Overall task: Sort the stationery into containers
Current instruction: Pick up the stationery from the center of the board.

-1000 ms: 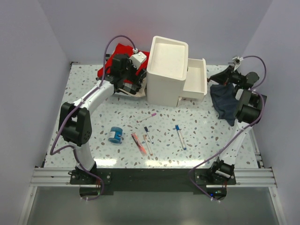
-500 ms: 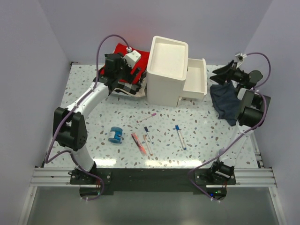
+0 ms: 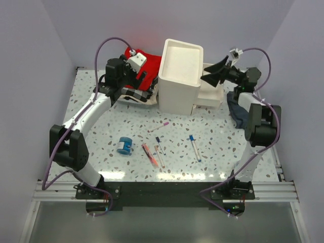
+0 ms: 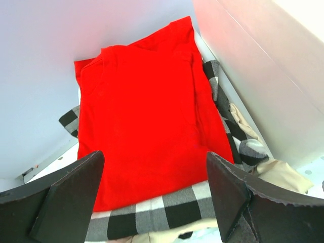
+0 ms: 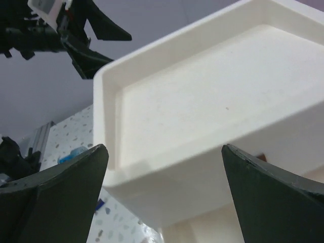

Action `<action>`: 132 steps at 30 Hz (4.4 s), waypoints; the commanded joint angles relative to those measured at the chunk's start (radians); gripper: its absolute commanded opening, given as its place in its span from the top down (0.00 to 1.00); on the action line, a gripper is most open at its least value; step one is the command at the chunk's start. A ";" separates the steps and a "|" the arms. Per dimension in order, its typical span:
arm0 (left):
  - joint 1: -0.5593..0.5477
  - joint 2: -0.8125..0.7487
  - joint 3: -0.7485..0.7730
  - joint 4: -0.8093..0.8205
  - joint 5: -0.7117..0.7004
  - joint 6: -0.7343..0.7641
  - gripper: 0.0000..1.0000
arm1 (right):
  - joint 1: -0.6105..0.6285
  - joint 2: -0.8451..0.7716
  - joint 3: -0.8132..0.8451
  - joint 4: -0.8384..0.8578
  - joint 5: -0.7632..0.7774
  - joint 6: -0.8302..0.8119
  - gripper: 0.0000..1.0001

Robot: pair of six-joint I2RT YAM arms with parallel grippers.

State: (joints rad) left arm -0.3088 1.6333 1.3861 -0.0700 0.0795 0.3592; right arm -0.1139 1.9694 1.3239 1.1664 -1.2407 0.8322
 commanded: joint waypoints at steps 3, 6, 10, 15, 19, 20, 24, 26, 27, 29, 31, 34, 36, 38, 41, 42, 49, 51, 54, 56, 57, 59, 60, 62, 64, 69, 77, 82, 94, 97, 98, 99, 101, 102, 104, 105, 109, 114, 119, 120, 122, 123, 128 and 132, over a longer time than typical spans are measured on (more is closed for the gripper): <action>0.031 -0.142 -0.045 0.032 0.000 -0.016 0.12 | 0.230 -0.306 0.164 -1.035 0.572 -0.923 0.01; 0.056 -0.211 -0.068 0.006 -0.038 -0.032 0.08 | 0.345 -0.343 0.276 -1.299 0.883 -1.051 0.01; 0.097 -0.308 -0.116 -0.091 -0.063 -0.028 0.06 | 0.417 -0.418 0.259 -1.479 0.877 -1.064 0.01; 0.140 -0.426 -0.136 -0.268 -0.076 -0.037 0.02 | 0.505 -0.590 0.077 -1.536 1.007 -1.113 0.01; 0.146 -0.500 -0.151 -0.372 -0.076 -0.040 0.00 | 0.566 -0.740 -0.061 -1.524 1.340 -1.240 0.01; 0.148 -0.518 -0.153 -0.395 -0.076 -0.037 0.00 | 0.569 -0.768 -0.075 -1.533 1.394 -1.281 0.01; 0.148 -0.520 -0.104 -0.618 -0.057 0.012 0.00 | 0.569 -0.781 -0.075 -1.666 1.590 -1.239 0.01; 0.148 -0.486 -0.072 -0.729 -0.018 0.062 0.00 | 0.569 -0.794 -0.069 -1.783 1.612 -1.175 0.01; 0.148 -0.471 -0.047 -0.837 -0.008 0.075 0.00 | 0.568 -0.802 -0.077 -1.806 1.613 -1.156 0.01; 0.148 -0.429 -0.036 -0.925 0.018 0.089 0.00 | 0.563 -0.817 -0.075 -1.890 1.531 -1.086 0.01; 0.148 -0.405 -0.047 -0.999 0.031 0.089 0.00 | 0.530 -0.822 -0.074 -1.954 1.380 -1.056 0.01; 0.148 -0.415 -0.114 -0.970 0.003 0.058 0.00 | 0.510 -0.828 -0.083 -1.992 1.124 -1.056 0.02; 0.148 -0.414 -0.139 -0.975 0.026 0.049 0.00 | 0.513 -0.817 -0.074 -2.013 1.042 -1.079 0.01; 0.149 -0.391 -0.142 -0.985 0.046 0.021 0.00 | 0.516 -0.801 -0.046 -2.024 0.994 -1.117 0.01; 0.151 -0.388 -0.166 -0.924 -0.019 -0.003 0.00 | 0.558 -0.756 0.009 -2.019 0.969 -1.186 0.01; 0.160 -0.394 -0.179 -0.897 -0.039 -0.003 0.00 | 0.575 -0.736 0.027 -2.018 0.965 -1.206 0.01; 0.428 -0.371 -0.174 -0.821 -0.025 -0.008 0.00 | 0.781 -0.531 0.193 -1.943 1.026 -1.202 0.01; 0.564 -0.360 -0.145 -0.804 0.020 -0.009 0.00 | 0.884 -0.472 0.207 -1.900 1.049 -1.240 0.01; 0.670 -0.329 -0.098 -0.800 0.071 -0.006 0.00 | 0.971 -0.372 0.248 -1.851 1.072 -1.243 0.01; 0.700 -0.322 -0.075 -0.794 0.091 -0.003 0.00 | 1.019 -0.319 0.299 -1.835 1.060 -1.219 0.01; 0.721 -0.322 -0.070 -0.789 0.094 -0.002 0.00 | 1.033 -0.273 0.316 -1.828 1.054 -1.222 0.01; 0.740 -0.326 -0.068 -0.774 0.097 0.006 0.00 | 1.074 -0.227 0.368 -1.821 1.064 -1.246 0.01; 0.758 -0.329 -0.070 -0.768 0.100 0.006 0.00 | 1.083 -0.206 0.386 -1.815 1.067 -1.254 0.01; 0.775 -0.339 -0.078 -0.757 0.111 -0.002 0.00 | 1.102 -0.135 0.441 -1.818 1.064 -1.277 0.01; 0.793 -0.345 -0.084 -0.754 0.132 -0.015 0.00 | 1.109 -0.072 0.469 -1.812 1.066 -1.292 0.01; 0.798 -0.362 -0.102 -0.757 0.158 -0.032 0.00 | 1.143 0.014 0.526 -1.789 1.040 -1.300 0.01; 0.800 -0.372 -0.111 -0.748 0.147 -0.017 0.00 | 1.226 0.117 0.561 -1.729 1.031 -1.302 0.01; 0.801 -0.369 -0.114 -0.757 0.148 0.000 0.00 | 1.238 0.203 0.620 -1.740 1.006 -1.288 0.01; 0.823 -0.382 -0.121 -0.792 0.144 0.055 0.00 | 1.238 0.295 0.670 -1.751 0.998 -1.288 0.01; 0.832 -0.392 -0.139 -0.806 0.158 0.092 0.00 | 1.238 0.313 0.682 -1.758 0.986 -1.285 0.01; 0.836 -0.394 -0.140 -0.809 0.158 0.095 0.00 | 1.240 0.322 0.692 -1.763 0.983 -1.285 0.01; 0.838 -0.394 -0.142 -0.812 0.160 0.096 0.00 | 1.240 0.325 0.693 -1.769 0.982 -1.285 0.01; 0.840 -0.394 -0.142 -0.820 0.167 0.096 0.00 | 1.238 0.329 0.695 -1.771 0.972 -1.286 0.02; 0.840 -0.395 -0.141 -0.821 0.167 0.096 0.00 | 1.240 0.329 0.696 -1.778 0.968 -1.289 0.03; 0.843 -0.394 -0.131 -0.821 0.166 0.096 0.00 | 1.238 0.325 0.696 -1.789 0.954 -1.297 0.08; 0.844 -0.392 -0.125 -0.820 0.164 0.104 0.00 | 1.238 0.322 0.695 -1.797 0.952 -1.300 0.09; 0.850 -0.395 -0.069 -0.768 0.077 0.194 0.00 | 1.240 0.313 0.689 -1.832 0.934 -1.326 0.21; 0.861 -0.391 -0.048 -0.740 0.057 0.231 0.00 | 1.238 0.293 0.655 -1.852 0.914 -1.346 0.41; 0.861 -0.371 -0.033 -0.761 0.121 0.178 0.00 | 1.238 0.257 0.658 -1.870 0.922 -1.375 0.64; 0.861 -0.365 -0.029 -0.761 0.126 0.175 0.00 | 1.238 0.249 0.656 -1.873 0.928 -1.381 0.66; 0.861 -0.362 -0.029 -0.752 0.137 0.164 0.00 | 1.237 0.227 0.656 -1.880 0.940 -1.404 0.72; 0.861 -0.360 -0.030 -0.749 0.140 0.164 0.00 | 1.237 0.205 0.656 -1.884 0.945 -1.410 0.73; 0.861 -0.355 -0.032 -0.719 0.180 0.146 0.00 | 1.237 0.120 0.664 -1.904 0.980 -1.434 0.90; 0.858 -0.345 -0.018 -0.714 0.259 0.130 0.00 | 1.225 0.030 0.658 -1.892 1.032 -1.401 0.98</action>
State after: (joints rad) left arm 0.5430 1.2819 1.3167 -0.8310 0.2413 0.5213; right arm 1.1229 2.1773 1.9682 -0.7525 -0.2607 -0.5720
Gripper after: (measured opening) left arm 0.997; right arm 0.731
